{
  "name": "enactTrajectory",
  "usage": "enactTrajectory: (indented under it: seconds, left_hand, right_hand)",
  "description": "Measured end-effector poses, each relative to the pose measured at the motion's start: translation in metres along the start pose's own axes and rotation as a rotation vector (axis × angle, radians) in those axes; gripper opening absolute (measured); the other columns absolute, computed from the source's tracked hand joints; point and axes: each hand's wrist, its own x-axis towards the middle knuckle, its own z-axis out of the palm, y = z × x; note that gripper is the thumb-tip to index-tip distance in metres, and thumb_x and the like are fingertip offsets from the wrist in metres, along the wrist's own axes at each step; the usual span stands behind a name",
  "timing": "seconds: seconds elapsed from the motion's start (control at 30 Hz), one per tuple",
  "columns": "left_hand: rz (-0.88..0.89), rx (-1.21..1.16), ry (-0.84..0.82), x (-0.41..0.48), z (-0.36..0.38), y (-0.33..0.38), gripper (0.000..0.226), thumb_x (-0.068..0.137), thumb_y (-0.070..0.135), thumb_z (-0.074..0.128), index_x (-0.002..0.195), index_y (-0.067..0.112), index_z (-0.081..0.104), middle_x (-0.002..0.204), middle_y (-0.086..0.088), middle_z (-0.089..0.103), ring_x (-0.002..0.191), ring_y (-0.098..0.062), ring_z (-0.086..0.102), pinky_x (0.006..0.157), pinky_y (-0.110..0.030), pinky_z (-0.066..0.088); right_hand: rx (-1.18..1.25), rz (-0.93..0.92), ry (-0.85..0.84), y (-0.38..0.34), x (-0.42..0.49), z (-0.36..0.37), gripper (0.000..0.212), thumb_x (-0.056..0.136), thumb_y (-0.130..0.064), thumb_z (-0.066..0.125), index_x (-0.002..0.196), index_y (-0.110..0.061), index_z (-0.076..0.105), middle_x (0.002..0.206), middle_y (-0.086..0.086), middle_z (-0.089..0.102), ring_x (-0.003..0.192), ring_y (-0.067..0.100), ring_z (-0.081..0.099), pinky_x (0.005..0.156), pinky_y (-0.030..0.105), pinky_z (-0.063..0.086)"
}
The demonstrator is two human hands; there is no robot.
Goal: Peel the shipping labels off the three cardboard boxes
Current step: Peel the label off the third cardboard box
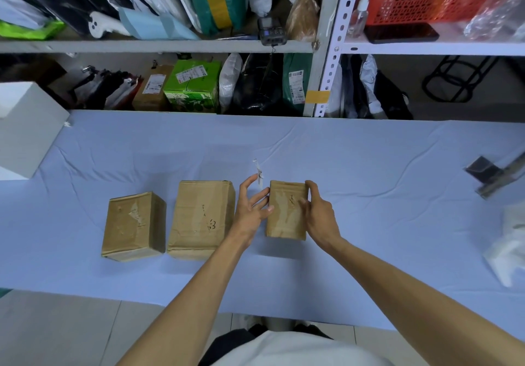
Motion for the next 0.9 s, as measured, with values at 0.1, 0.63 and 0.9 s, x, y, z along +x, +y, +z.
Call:
enactTrajectory:
  seconds: [0.1, 0.63, 0.9]
  left_hand:
    - [0.005, -0.003, -0.003, -0.001, -0.002, -0.002, 0.078, 0.081, -0.018, 0.060, 0.127, 0.043, 0.043, 0.132, -0.014, 0.056, 0.122, -0.021, 0.057, 0.080, -0.022, 0.055]
    - [0.046, 0.152, -0.014, -0.002, -0.004, -0.008, 0.085, 0.070, -0.019, 0.067, 0.134, 0.033, 0.045, 0.137, 0.005, 0.052, 0.128, -0.010, 0.049, 0.091, -0.029, 0.053]
    - [0.059, 0.190, -0.051, -0.006, -0.002, -0.004, 0.085, 0.067, -0.016, 0.074, 0.135, 0.028, 0.045, 0.138, 0.007, 0.050, 0.128, -0.008, 0.048, 0.084, -0.022, 0.054]
  right_hand:
    - [-0.101, -0.009, -0.070, -0.006, -0.005, -0.001, 0.093, 0.078, -0.047, 0.069, 0.148, -0.022, 0.014, 0.106, 0.005, 0.061, 0.096, 0.027, 0.060, 0.078, 0.037, 0.050]
    - [-0.160, -0.026, -0.033, -0.016, 0.001, -0.002, 0.061, 0.090, -0.042, 0.056, 0.136, -0.019, 0.022, 0.096, 0.004, 0.060, 0.091, 0.032, 0.062, 0.074, 0.040, 0.052]
    - [-0.362, -0.021, -0.030, -0.011, 0.004, 0.004, 0.101, 0.062, -0.057, 0.077, 0.134, -0.016, 0.018, 0.103, 0.005, 0.059, 0.089, 0.032, 0.060, 0.066, 0.033, 0.044]
